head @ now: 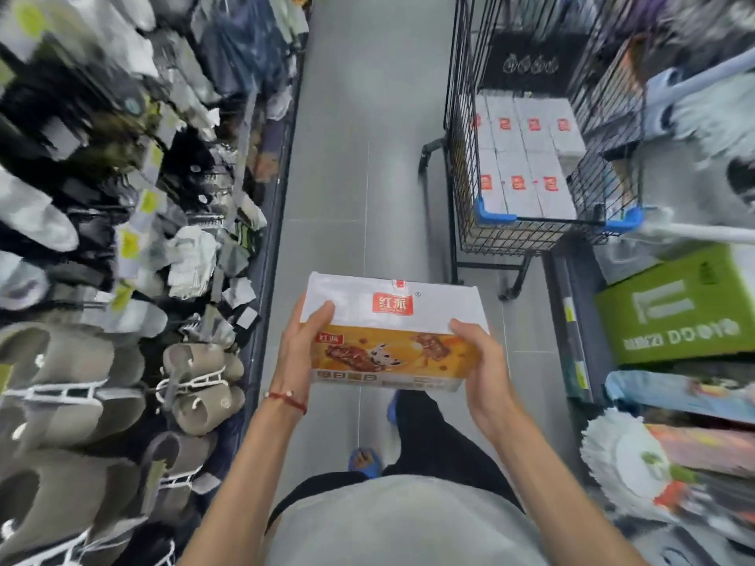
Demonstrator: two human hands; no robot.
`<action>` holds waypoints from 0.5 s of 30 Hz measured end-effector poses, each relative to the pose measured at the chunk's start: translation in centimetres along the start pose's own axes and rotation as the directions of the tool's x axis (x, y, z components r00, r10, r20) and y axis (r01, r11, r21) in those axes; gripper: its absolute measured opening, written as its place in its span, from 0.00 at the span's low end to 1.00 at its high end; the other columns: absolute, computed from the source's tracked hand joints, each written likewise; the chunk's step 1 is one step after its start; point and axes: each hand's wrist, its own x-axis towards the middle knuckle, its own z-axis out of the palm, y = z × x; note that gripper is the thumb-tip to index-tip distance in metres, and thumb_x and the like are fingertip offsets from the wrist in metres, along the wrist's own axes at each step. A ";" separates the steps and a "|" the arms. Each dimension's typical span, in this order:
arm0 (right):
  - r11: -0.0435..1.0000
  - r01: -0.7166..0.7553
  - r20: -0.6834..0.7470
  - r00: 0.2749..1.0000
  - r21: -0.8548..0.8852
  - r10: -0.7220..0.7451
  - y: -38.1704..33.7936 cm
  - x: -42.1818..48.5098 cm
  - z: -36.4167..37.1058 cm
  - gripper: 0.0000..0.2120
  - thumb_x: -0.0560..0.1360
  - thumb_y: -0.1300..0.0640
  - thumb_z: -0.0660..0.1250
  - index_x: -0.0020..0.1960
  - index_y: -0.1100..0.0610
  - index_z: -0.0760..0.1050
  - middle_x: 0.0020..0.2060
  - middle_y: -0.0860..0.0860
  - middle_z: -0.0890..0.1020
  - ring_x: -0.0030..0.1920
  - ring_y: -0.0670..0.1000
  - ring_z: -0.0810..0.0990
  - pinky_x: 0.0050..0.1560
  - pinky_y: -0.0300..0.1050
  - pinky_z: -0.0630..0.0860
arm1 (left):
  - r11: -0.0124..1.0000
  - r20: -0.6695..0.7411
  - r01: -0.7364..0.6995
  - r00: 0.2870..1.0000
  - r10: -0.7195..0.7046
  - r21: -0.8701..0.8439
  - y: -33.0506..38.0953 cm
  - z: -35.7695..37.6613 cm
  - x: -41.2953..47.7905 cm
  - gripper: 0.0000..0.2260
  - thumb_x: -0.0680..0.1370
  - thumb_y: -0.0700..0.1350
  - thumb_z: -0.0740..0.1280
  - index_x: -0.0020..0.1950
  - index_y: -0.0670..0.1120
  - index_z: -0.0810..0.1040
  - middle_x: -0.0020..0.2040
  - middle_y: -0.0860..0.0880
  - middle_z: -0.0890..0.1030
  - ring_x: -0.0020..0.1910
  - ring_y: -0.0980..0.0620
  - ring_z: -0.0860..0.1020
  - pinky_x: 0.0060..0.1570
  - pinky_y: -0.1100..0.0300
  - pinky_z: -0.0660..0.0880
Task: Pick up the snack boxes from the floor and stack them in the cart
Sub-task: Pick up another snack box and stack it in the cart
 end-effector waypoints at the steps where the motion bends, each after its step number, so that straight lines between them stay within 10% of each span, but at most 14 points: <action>1: 1.000 0.001 -0.003 1.000 0.007 -0.001 -1.4 1.9 0.1 0.19 0.80 0.53 0.63 0.69 0.56 0.77 0.55 0.56 0.88 0.53 0.57 0.88 0.45 0.47 0.82 | 1.000 -0.004 0.001 1.000 -0.001 0.002 1.1 0.9 1.9 0.29 0.73 0.61 0.69 0.70 0.46 0.76 0.58 0.44 0.85 0.54 0.43 0.85 0.47 0.53 0.81; 5: 0.999 0.016 -0.024 1.000 0.047 -0.015 -5.8 8.3 -0.6 0.20 0.80 0.54 0.65 0.70 0.57 0.76 0.56 0.57 0.87 0.53 0.58 0.88 0.40 0.43 0.83 | 0.999 0.002 0.012 1.000 -0.012 0.034 5.2 4.8 8.0 0.28 0.73 0.61 0.68 0.69 0.46 0.76 0.58 0.44 0.85 0.55 0.41 0.85 0.49 0.50 0.81; 15: 0.980 0.120 -0.187 0.978 0.158 -0.090 -17.1 22.6 -1.3 0.28 0.75 0.45 0.69 0.73 0.51 0.75 0.63 0.54 0.85 0.64 0.58 0.84 0.64 0.57 0.78 | 0.988 0.106 -0.033 0.994 0.017 0.150 16.7 14.3 23.7 0.34 0.68 0.67 0.67 0.68 0.50 0.76 0.56 0.46 0.86 0.56 0.42 0.84 0.60 0.37 0.78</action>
